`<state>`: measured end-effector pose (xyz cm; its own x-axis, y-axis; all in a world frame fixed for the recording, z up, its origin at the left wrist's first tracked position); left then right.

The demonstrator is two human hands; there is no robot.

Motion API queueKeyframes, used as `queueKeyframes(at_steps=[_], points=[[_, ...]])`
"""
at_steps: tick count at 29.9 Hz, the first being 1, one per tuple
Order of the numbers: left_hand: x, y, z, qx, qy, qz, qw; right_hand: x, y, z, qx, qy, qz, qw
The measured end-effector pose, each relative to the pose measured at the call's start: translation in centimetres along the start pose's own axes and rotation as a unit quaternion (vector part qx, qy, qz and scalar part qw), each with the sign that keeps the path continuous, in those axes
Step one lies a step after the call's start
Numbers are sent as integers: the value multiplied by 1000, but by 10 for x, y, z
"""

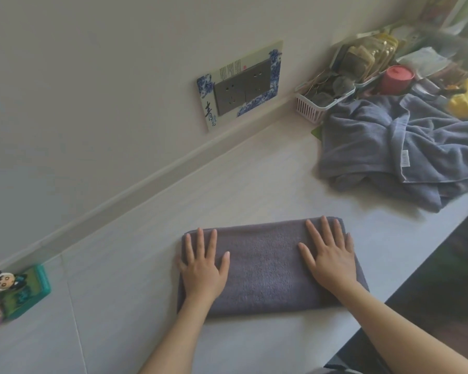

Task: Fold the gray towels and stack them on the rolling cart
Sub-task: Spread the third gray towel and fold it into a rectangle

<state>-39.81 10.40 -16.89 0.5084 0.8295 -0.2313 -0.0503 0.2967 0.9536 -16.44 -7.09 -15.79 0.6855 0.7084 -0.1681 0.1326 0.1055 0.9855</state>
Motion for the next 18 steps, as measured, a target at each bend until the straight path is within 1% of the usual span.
queueKeyframes(at_steps=[3, 4, 5, 6, 8, 9, 10, 11, 13, 14, 16, 17, 18], points=[[3, 7, -1, -14, -1, -11, 1000, 2, 1, 4, -10, -8, -29, 999], [3, 9, -2, -29, -4, -19, 999, 2, 3, 2, -6, -6, -29, 1000], [1, 11, -4, -69, -3, -7, 998, 1, 6, 0, 5, -5, -23, 1000], [-3, 17, -9, -124, 13, 27, 992, -2, 10, -3, 28, -2, -13, 1000], [-16, 28, -27, -209, 90, 95, 969, -14, 18, -16, 112, 27, 26, 993], [-24, 29, -35, -235, 135, 104, 957, -22, 23, -26, 179, 50, 45, 982], [-30, 31, -40, -246, 170, 100, 949, -31, 27, -37, 257, 69, 53, 963], [-36, 32, -43, -245, 195, 87, 946, -41, 31, -49, 336, 76, 44, 938], [-42, 30, -44, -265, 228, 62, 935, -59, 33, -72, 476, 62, -11, 877], [-45, 32, -45, -298, 249, 49, 920, -68, 33, -85, 527, 46, -37, 848], [-46, 30, -44, -372, 284, 17, 884, -75, 29, -100, 595, -1, -73, 800], [-47, 29, -45, -406, 294, -3, 865, -77, 27, -105, 616, -19, -87, 782], [-49, 30, -46, -440, 301, -20, 846, -80, 25, -110, 627, -28, -100, 772]])
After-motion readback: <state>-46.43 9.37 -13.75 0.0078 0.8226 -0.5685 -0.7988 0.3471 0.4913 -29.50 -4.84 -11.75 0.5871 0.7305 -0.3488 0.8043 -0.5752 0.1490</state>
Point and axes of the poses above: each hand's wrist, its own x-axis towards the middle knuckle, its own y-axis out of the back of the hand, z = x × y, the point moved 6 cm from there along x, towards the middle knuckle, and after that the axes turned 6 degrees about -x, right-handed, at the moved point
